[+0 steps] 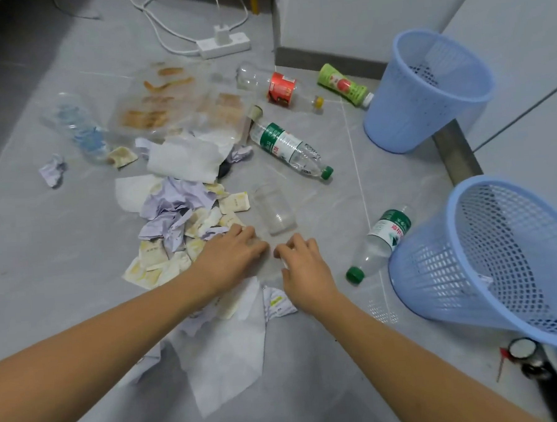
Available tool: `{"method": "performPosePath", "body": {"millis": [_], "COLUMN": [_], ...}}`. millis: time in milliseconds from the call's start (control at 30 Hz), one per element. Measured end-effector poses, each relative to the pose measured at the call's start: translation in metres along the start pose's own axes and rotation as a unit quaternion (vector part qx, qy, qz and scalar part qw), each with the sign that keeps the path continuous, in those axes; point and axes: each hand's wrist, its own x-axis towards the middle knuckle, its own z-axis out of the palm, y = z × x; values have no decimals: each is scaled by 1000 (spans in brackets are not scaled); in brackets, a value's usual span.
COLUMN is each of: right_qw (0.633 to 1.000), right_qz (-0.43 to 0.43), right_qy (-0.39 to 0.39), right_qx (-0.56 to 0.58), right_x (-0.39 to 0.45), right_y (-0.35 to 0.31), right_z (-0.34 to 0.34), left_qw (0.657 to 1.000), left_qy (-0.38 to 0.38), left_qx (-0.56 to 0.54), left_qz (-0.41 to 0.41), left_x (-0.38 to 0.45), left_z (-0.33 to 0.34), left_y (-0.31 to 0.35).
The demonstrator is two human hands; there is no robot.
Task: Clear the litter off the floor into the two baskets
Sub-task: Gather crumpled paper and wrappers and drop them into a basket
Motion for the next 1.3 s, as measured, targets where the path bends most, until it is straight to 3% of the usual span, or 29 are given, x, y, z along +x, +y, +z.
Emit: {"method": "performPosePath", "body": {"millis": [200, 267, 400, 533, 600, 700, 800, 867, 967, 1067, 1167, 1300], "right_qw": [996, 988, 967, 929, 914, 907, 916, 915, 916, 935, 960, 987], "right_qz": [24, 30, 21, 91, 152, 222, 290, 293, 218, 97, 13, -32], "right_qy": [33, 79, 197, 333, 359, 348, 272, 271, 329, 322, 234, 64], "right_qx": [85, 130, 160, 131, 112, 87, 62, 54, 79, 116, 153, 144], "right_x": [-20, -32, -69, -107, -119, -130, -137, -137, -119, -87, -60, -41], "right_y": [16, 15, 21, 74, 109, 152, 169, 161, 120, 65, 12, -31], "right_z": [-12, -35, -116, -200, -222, -234, -245, -247, -240, -217, -173, -101], "left_qw": [1000, 1000, 990, 956, 944, 941, 966, 966, 959, 973, 977, 961], "left_qy": [-15, -4, 89, 165, 180, 159, 78, 110, 170, 135, 115, 110], "left_qx": [0, -21, -112, -216, -231, -212, -150, -142, -151, -164, -180, -204], "left_qz": [16, 9, 17, 114, 155, 209, 195, 184, 172, 85, -11, -150], "left_x": [4, 4, 21, 74, 100, 134, 153, 148, 116, 74, 20, -61], "left_z": [0, -6, -55, -134, -158, -172, -181, -186, -188, -178, -156, -126], "left_y": [5, 8, 42, 124, 162, 211, 240, 230, 180, 108, 44, 0]}}
